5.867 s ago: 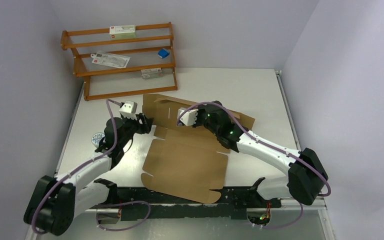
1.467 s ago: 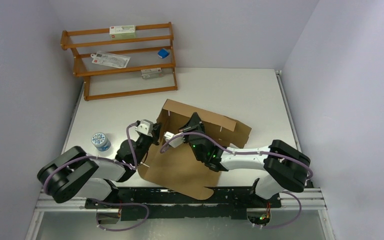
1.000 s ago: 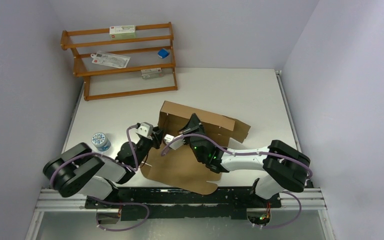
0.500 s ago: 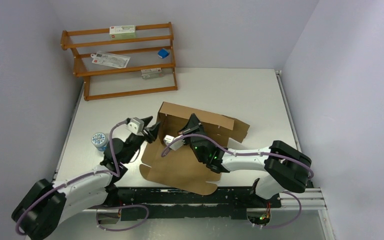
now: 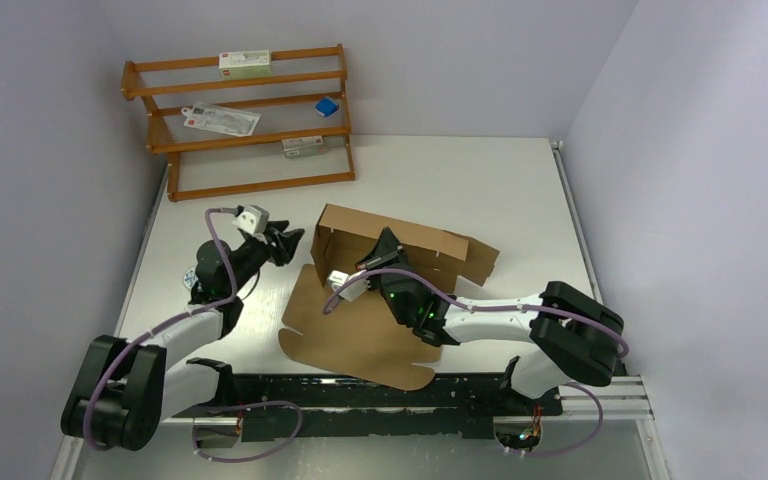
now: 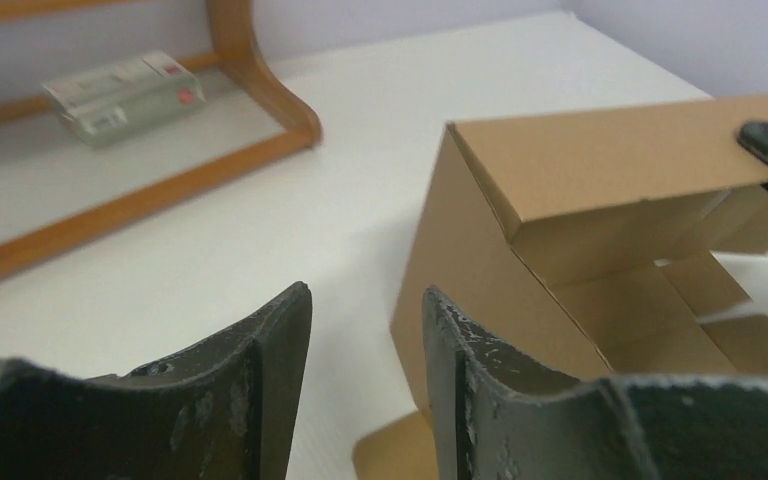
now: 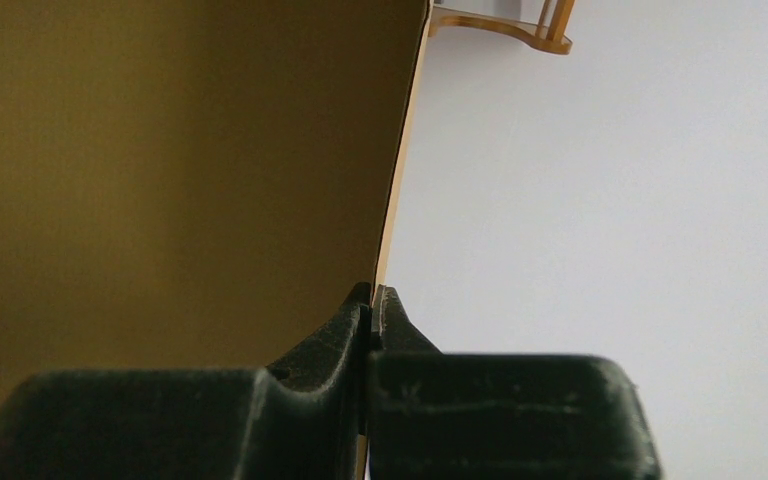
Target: Fold the paper box
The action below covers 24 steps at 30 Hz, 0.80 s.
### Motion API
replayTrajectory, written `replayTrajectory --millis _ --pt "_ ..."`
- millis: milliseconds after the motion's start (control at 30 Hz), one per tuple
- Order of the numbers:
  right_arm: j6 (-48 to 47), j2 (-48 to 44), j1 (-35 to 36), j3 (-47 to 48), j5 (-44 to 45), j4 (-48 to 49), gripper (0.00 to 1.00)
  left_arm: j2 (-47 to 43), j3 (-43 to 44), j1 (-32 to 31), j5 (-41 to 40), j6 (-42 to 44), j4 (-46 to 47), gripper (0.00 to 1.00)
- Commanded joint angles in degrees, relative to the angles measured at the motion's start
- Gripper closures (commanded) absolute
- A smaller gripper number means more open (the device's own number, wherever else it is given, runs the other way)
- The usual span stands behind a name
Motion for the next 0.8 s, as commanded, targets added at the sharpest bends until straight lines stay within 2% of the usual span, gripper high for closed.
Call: replayTrajectory --millis 0,67,133,567,767 --pt "0.55 -0.67 0.12 -0.10 -1.93 -5.32 1.00 2.84 1.47 0.71 9.47 -3.04 0.47 0.49" --pt "0.51 -0.90 0.09 -0.01 -1.91 -5.54 0.99 3.21 1.02 0.71 10.61 -3.16 -0.60 0.37" --pt "0.40 -0.91 0.09 0.12 -1.80 -5.57 0.99 3.22 0.06 0.71 11.20 -3.23 -1.58 0.31" --pt "0.95 -2.09 0.03 2.25 -3.03 -8.49 0.99 7.56 -0.85 -1.09 14.05 -5.48 -0.88 0.31" --pt "1.85 -1.87 0.13 2.49 -3.62 -9.28 0.99 9.58 -0.18 -4.30 11.34 -5.24 2.49 0.31"
